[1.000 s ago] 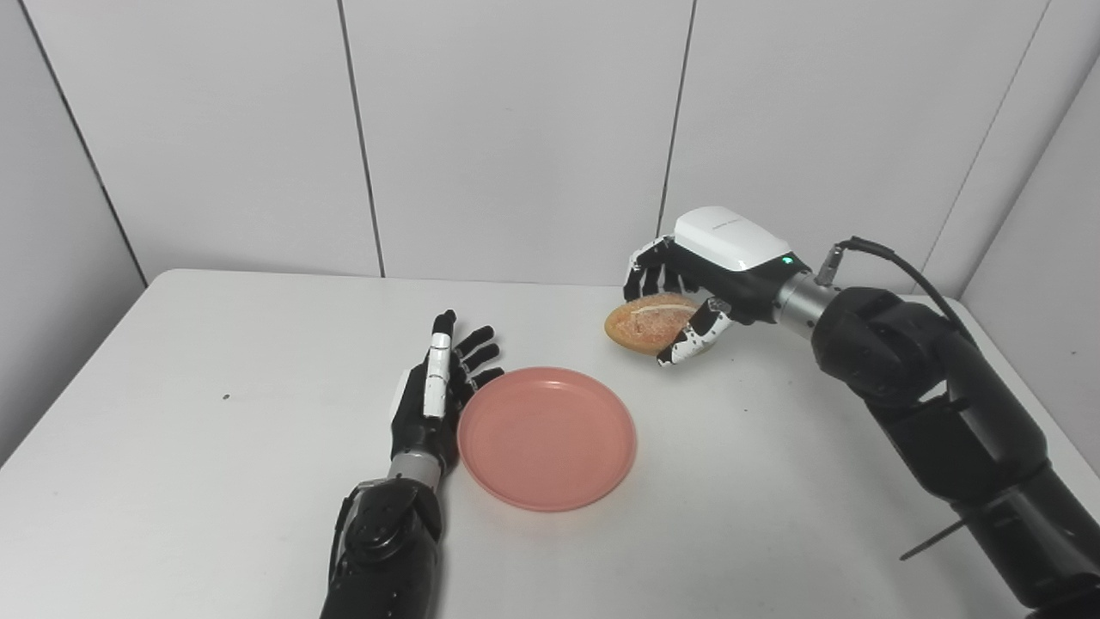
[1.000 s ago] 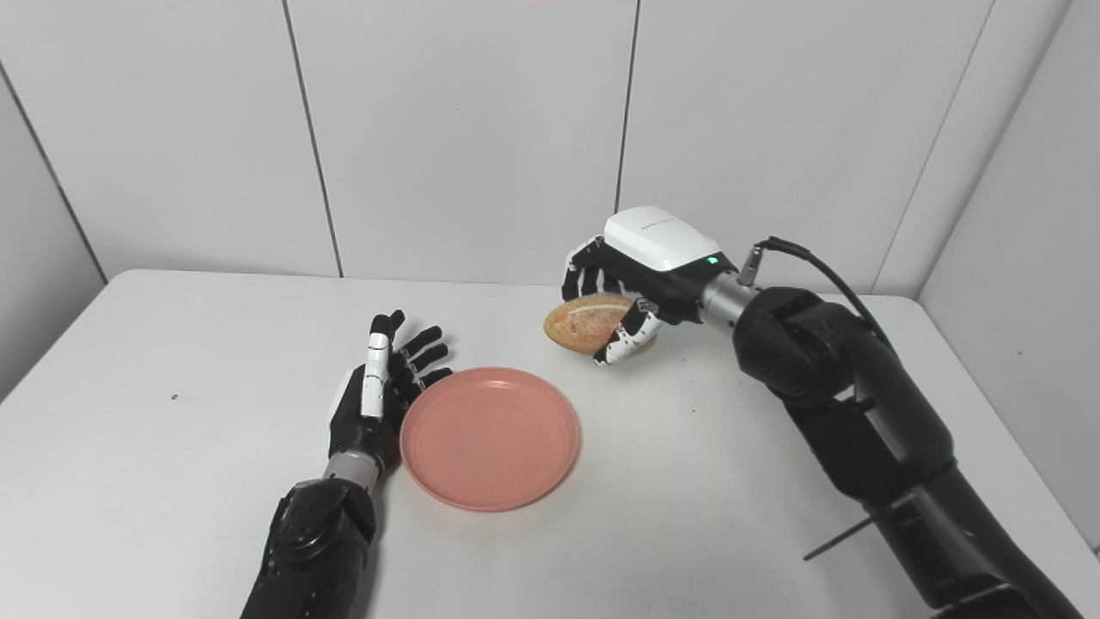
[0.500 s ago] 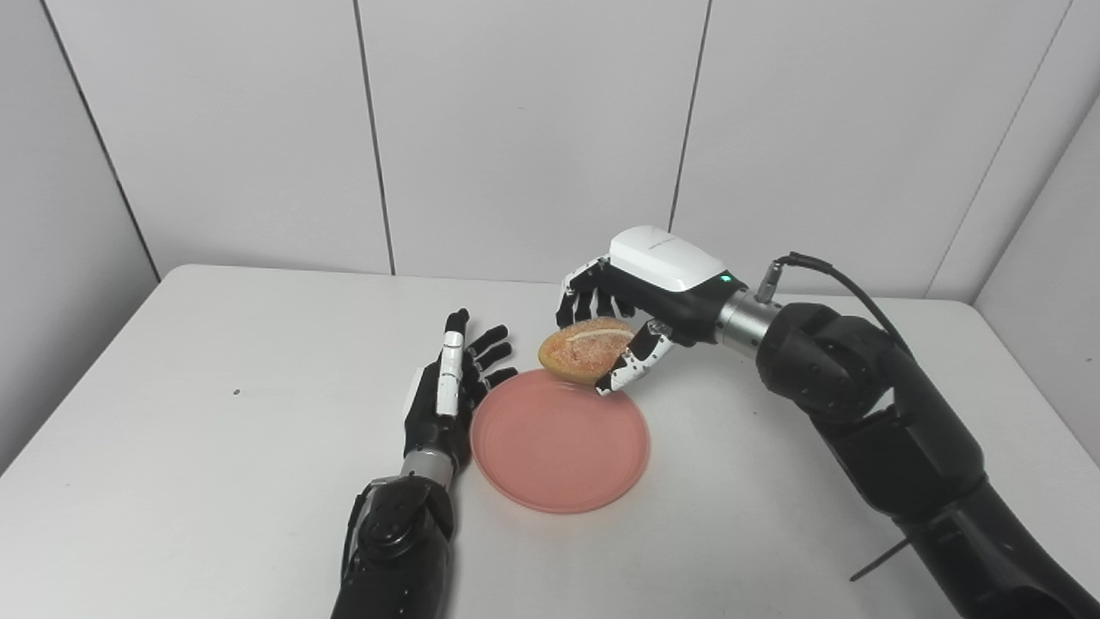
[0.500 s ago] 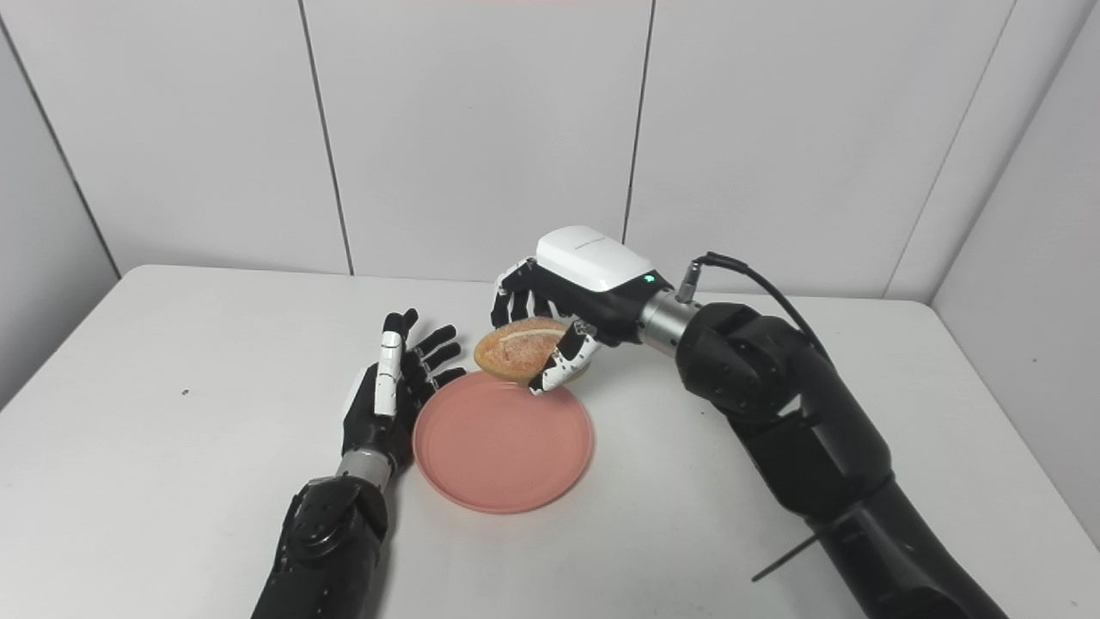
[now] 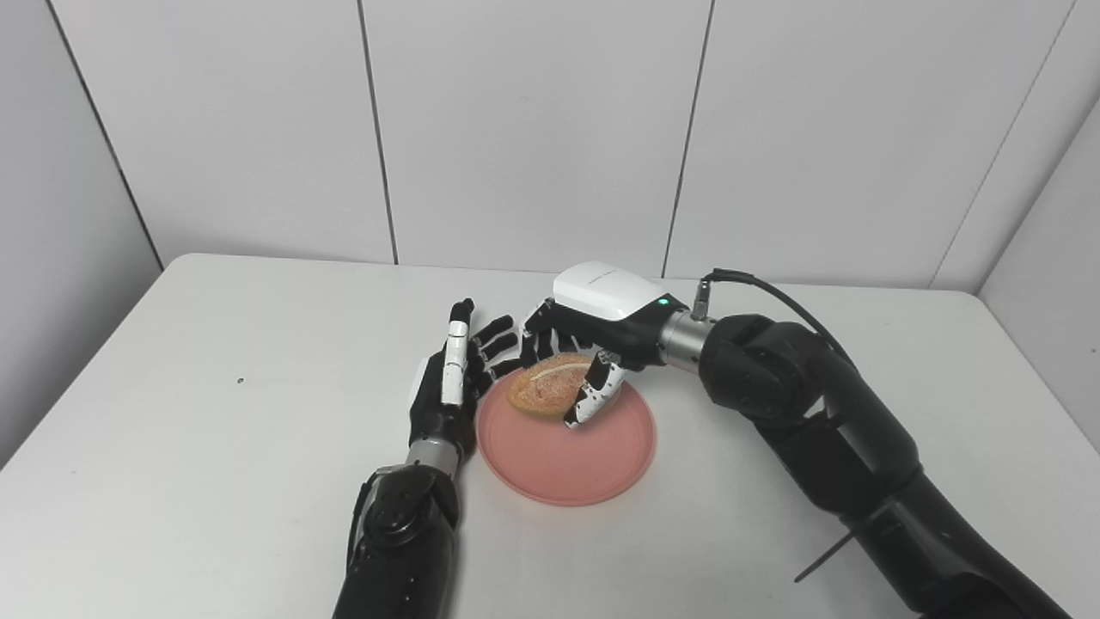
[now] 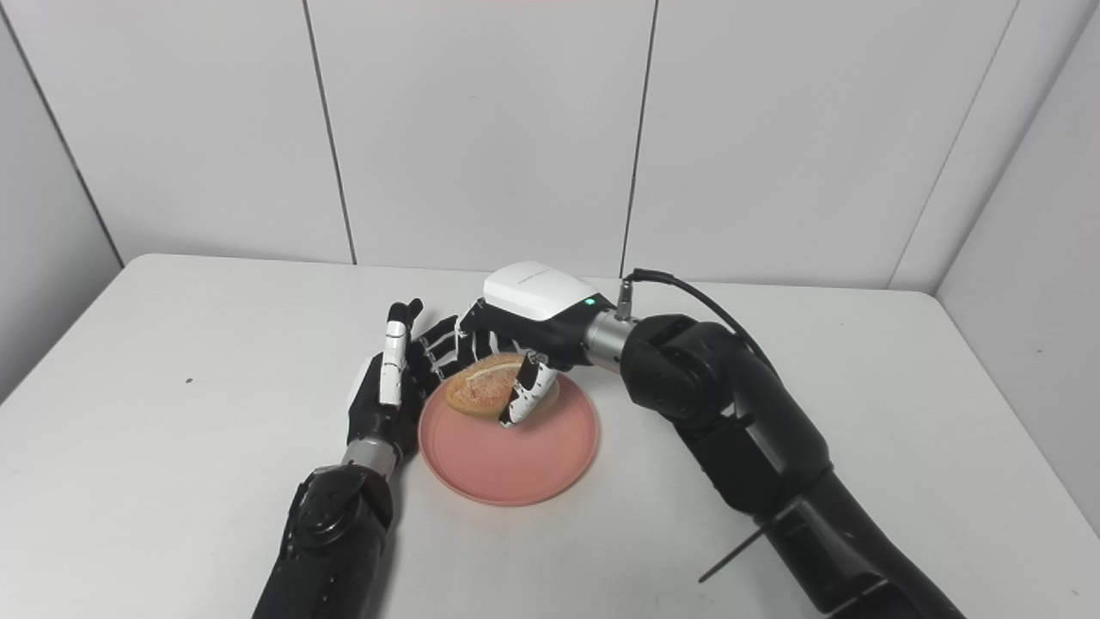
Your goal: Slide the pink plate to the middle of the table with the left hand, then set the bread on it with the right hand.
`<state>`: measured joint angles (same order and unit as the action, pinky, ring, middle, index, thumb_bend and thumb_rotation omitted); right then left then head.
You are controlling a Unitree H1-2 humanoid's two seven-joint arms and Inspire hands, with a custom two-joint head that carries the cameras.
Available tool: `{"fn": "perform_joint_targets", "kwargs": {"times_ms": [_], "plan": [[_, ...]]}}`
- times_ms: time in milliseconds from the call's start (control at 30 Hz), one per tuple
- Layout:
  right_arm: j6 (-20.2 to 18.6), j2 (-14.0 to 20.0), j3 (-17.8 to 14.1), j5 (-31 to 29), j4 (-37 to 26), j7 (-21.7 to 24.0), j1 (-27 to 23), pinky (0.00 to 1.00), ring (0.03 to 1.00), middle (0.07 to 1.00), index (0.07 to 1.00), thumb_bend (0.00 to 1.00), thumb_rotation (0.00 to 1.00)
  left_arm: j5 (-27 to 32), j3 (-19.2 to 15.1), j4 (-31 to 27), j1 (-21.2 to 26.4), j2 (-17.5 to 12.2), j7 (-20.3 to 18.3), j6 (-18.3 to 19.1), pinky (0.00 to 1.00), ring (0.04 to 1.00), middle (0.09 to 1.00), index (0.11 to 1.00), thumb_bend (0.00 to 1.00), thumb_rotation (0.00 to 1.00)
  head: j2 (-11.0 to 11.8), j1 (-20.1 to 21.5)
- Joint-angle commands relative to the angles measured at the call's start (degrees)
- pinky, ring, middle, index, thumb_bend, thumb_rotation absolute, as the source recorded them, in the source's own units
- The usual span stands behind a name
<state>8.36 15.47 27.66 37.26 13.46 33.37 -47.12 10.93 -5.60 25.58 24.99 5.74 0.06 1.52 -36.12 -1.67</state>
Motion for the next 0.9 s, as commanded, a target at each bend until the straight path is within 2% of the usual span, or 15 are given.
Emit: {"fn": "perform_joint_targets", "kwargs": {"times_ms": [0, 67, 333, 733, 867], "plan": [[-0.37, -0.37, -0.24, 0.22, 1.03, -0.86, -3.7, 0.41, 0.443, 0.518, 0.482, 0.52, 0.0, -0.06, -0.18, 1.68, -1.18, 0.54, 0.95, 2.24, 0.68, 0.815, 0.821, 0.98, 0.71, 0.97, 0.02, -0.07], [0.17, -0.63, 0.4, 0.85, 2.86, -0.98, -3.67, 0.36, 0.417, 0.501, 0.507, 0.52, 0.0, 0.09, -0.32, 1.47, -1.22, 0.53, 0.95, 2.4, 0.69, 0.815, 0.824, 0.98, 0.71, 0.96, 0.02, -0.07], [0.98, -1.07, 2.44, 1.96, 6.88, -1.2, -3.24, 0.39, 0.429, 0.521, 0.491, 0.52, 0.0, 0.21, -0.69, 1.21, -1.17, 0.5, 1.12, 2.76, 0.69, 0.804, 0.819, 0.979, 0.71, 0.95, -0.44, 0.04], [1.98, -0.92, 2.26, 1.38, 7.48, -2.36, -3.07, 0.38, 0.429, 0.52, 0.493, 0.52, 0.0, 0.01, -0.67, 1.79, -0.78, 0.4, 1.08, 2.85, 0.69, 0.809, 0.821, 0.979, 0.71, 0.95, -0.36, 0.01], [2.57, -0.81, 1.63, 0.86, 7.07, -3.24, -2.7, 0.46, 0.462, 0.529, 0.463, 0.52, 0.0, 0.02, -0.7, 2.01, -0.66, 0.32, 1.04, 2.96, 0.69, 0.81, 0.817, 0.979, 0.71, 0.95, -0.36, 0.01]]}}
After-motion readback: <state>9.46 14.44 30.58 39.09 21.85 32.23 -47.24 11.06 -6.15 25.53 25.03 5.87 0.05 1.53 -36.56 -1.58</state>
